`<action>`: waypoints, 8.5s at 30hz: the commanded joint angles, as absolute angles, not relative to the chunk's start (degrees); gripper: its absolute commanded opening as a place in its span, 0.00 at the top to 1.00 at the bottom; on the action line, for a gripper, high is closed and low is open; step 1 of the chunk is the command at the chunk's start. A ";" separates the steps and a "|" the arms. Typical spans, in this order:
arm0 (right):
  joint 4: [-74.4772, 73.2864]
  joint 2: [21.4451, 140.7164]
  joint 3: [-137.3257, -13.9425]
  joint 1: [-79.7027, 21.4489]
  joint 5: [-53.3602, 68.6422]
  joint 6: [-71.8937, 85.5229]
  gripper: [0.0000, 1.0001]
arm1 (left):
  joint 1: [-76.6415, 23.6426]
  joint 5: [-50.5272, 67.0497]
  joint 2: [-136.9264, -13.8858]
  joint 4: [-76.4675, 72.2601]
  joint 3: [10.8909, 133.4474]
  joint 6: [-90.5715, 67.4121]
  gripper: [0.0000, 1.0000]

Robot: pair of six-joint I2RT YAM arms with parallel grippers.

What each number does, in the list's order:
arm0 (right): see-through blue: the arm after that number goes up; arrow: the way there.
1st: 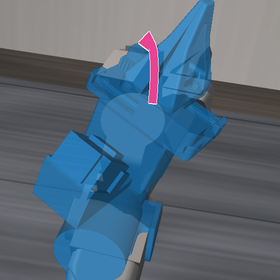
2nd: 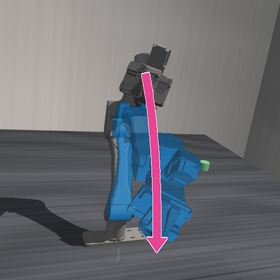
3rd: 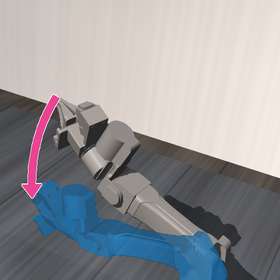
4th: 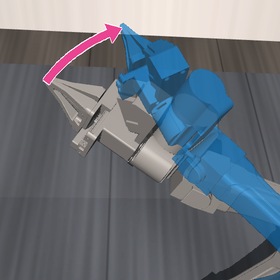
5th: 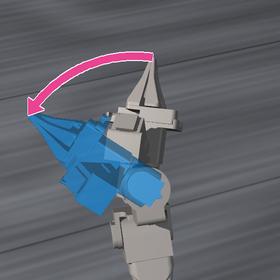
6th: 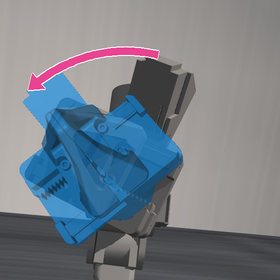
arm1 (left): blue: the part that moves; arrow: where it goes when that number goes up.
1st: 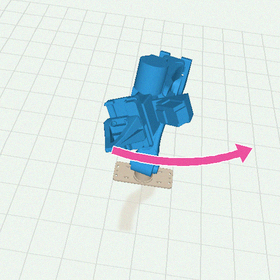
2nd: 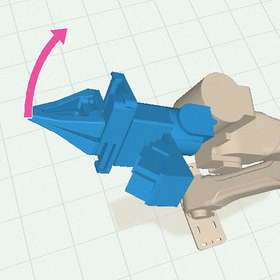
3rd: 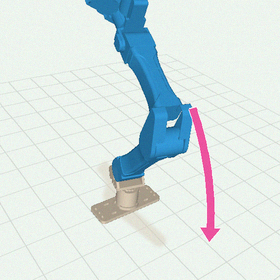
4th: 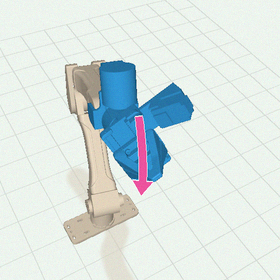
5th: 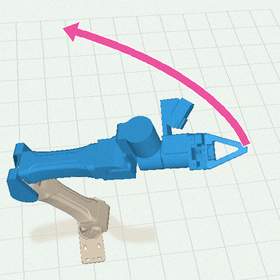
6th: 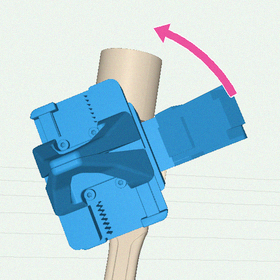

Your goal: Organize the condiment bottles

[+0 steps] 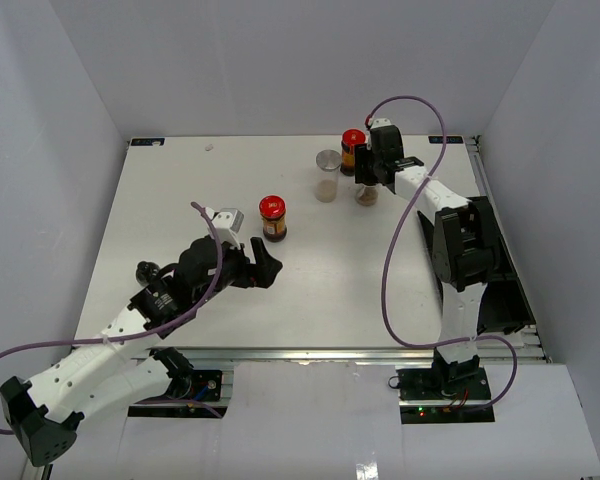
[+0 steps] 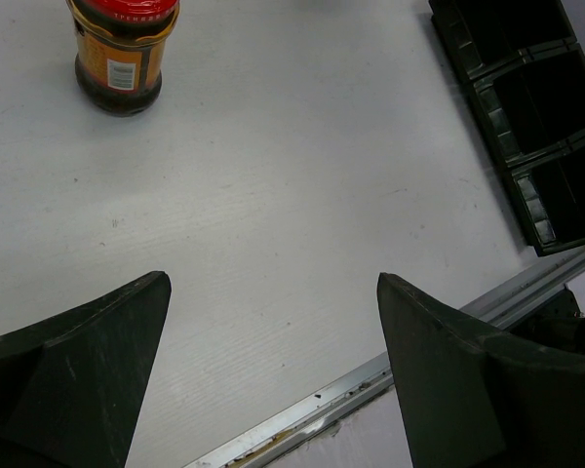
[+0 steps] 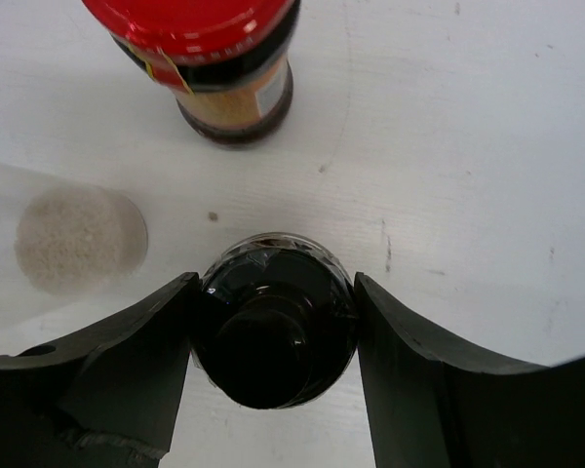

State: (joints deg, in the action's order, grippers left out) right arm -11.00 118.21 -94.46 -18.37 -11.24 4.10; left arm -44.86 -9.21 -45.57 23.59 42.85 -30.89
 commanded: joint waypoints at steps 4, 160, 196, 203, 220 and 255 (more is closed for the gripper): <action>-17.19 97.72 -89.41 -17.95 -15.14 2.73 0.92 | -45.00 -8.81 -45.88 25.23 46.36 -31.42 0.02; 7.02 136.11 -116.52 -18.18 -1.57 0.80 0.04 | -42.89 -8.87 -47.49 25.58 50.19 -24.35 0.02; 11.33 92.30 -75.33 -18.19 -12.20 -3.60 0.92 | -42.89 -4.73 -49.44 22.73 54.16 -25.87 0.02; 0.39 71.77 -63.52 -17.38 -21.54 -0.45 0.92 | -42.89 -2.90 -49.39 23.47 55.46 -26.55 0.02; -8.34 52.28 -49.06 4.58 -25.29 4.77 0.92 | -42.89 -0.96 -51.06 20.74 52.91 -28.39 0.02; 20.05 57.54 -33.44 14.94 -24.35 9.46 0.92 | -42.89 -1.30 -49.63 22.44 56.41 -26.47 0.02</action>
